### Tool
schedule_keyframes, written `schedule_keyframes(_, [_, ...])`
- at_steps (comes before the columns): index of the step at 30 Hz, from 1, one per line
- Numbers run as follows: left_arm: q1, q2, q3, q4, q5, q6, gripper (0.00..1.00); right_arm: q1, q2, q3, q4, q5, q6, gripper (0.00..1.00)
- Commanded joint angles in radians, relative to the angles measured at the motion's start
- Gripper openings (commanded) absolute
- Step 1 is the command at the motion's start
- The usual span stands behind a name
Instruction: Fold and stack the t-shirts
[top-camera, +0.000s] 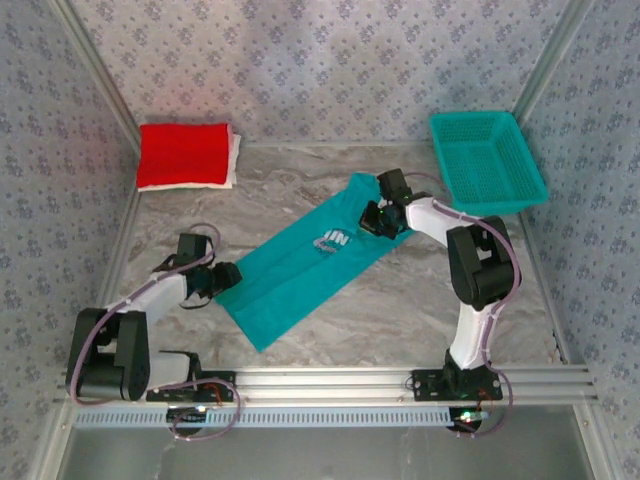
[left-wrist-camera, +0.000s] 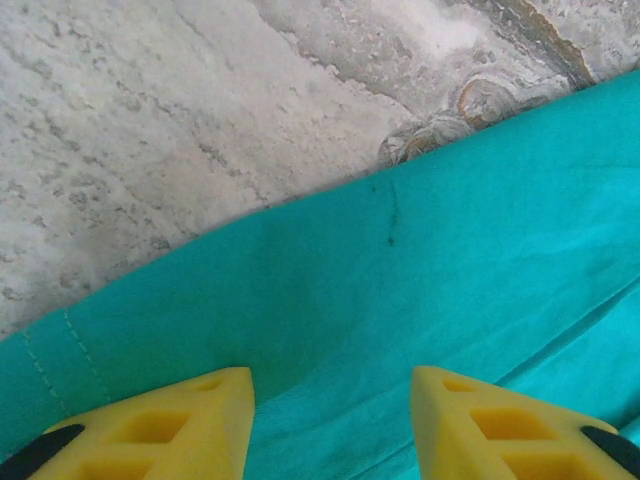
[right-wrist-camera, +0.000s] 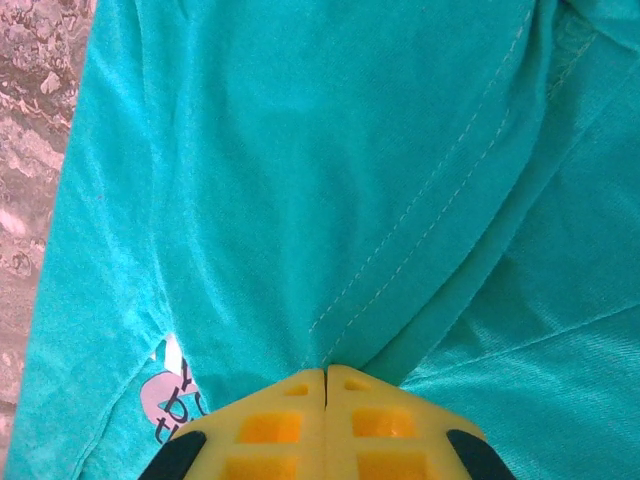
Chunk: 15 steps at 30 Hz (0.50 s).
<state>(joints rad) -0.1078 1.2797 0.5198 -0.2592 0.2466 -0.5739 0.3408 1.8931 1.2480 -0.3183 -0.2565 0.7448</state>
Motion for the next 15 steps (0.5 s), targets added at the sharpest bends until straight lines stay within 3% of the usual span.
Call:
schedule_keyframes(1, [-0.008, 0.010, 0.026, -0.001, -0.012, 0.004, 0.45, 0.015, 0.043, -0.011, -0.031, 0.019, -0.008, 0.04])
schedule_keyframes(7, [-0.006, -0.028, 0.035, -0.023, -0.016, -0.014, 0.45, 0.028, 0.032, -0.030, -0.040, 0.039, -0.004, 0.19])
schedule_keyframes(15, [-0.007, -0.139, 0.137, -0.099, -0.001, -0.023, 0.46, -0.010, -0.092, 0.004, -0.093, 0.042, -0.049, 0.29])
